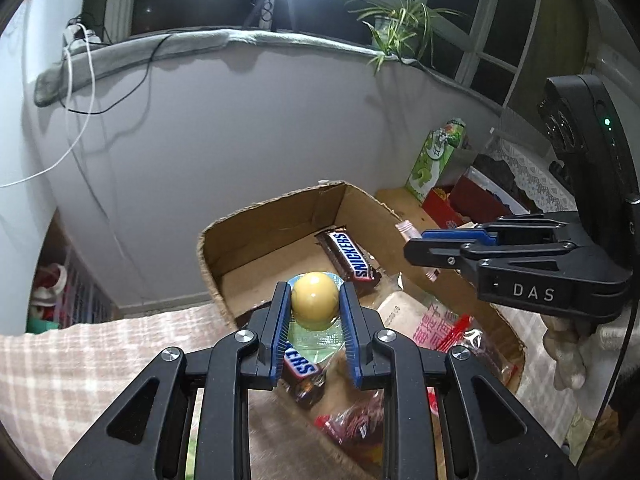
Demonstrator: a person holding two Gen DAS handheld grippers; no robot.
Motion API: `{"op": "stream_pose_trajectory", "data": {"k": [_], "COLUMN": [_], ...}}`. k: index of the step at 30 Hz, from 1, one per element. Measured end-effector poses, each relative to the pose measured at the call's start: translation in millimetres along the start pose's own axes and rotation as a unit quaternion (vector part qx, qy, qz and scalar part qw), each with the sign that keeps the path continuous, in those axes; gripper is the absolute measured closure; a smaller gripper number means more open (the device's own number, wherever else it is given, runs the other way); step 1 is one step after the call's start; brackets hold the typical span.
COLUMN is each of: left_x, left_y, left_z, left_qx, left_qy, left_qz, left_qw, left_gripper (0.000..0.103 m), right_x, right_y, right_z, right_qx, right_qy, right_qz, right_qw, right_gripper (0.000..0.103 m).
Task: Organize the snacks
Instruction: 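Carry both candies over the box and open both tools to drop them, then move both open tools back to the black candy and orange-green pouch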
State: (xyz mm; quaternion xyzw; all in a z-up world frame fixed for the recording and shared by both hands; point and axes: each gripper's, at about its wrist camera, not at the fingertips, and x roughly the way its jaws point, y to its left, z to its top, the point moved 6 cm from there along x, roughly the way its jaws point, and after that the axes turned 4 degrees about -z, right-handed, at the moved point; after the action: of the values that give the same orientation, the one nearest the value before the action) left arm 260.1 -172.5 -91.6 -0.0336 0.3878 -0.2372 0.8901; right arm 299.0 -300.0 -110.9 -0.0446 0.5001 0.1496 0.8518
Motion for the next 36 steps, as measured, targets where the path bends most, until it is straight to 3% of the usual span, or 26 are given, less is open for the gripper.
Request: {"op": "stream_pose_trajectory", "data": {"k": [8, 10, 11, 12, 14, 15, 36], "left_x": [16.7, 18.1, 18.8, 18.7, 17.1, 16.1, -14.0], "left_y": [-9.2, -8.8, -9.0, -9.6, -10.0, -10.3, -24.2], "left_z": [-3.6, -3.8, -3.3, -3.5, -3.7, -3.4, -4.4], "left_qx": [0.013, 0.006, 0.005, 0.006, 0.007, 0.007, 0.023], "left_qy": [0.019, 0.023, 0.026, 0.028, 0.028, 0.026, 0.004], "left_qz": [-0.004, -0.005, -0.006, -0.006, 0.000, 0.000, 0.005], "left_qw": [0.9997, 0.9997, 0.9996, 0.9996, 0.9996, 0.9996, 0.9997], "left_gripper": [0.079, 0.079, 0.078, 0.072, 0.057, 0.054, 0.054], "right_x": [4.4, 2.1, 0.3, -2.4, -5.9, -7.1, -40.6], "right_y": [-0.1, 0.9, 1.2, 1.1, 2.0, 1.8, 13.5], "right_z": [-2.0, -1.3, -0.9, -0.2, 1.0, 1.5, -9.0], "right_qx": [-0.004, -0.005, -0.006, -0.007, -0.006, -0.006, -0.015], "right_qy": [0.005, 0.002, -0.003, -0.008, -0.011, -0.012, -0.025], "right_qz": [-0.004, -0.008, -0.011, -0.013, -0.011, -0.012, -0.024], "right_qw": [1.000, 1.000, 1.000, 1.000, 1.000, 1.000, 0.999], "right_gripper": [0.078, 0.056, 0.040, 0.036, 0.036, 0.036, 0.036]}}
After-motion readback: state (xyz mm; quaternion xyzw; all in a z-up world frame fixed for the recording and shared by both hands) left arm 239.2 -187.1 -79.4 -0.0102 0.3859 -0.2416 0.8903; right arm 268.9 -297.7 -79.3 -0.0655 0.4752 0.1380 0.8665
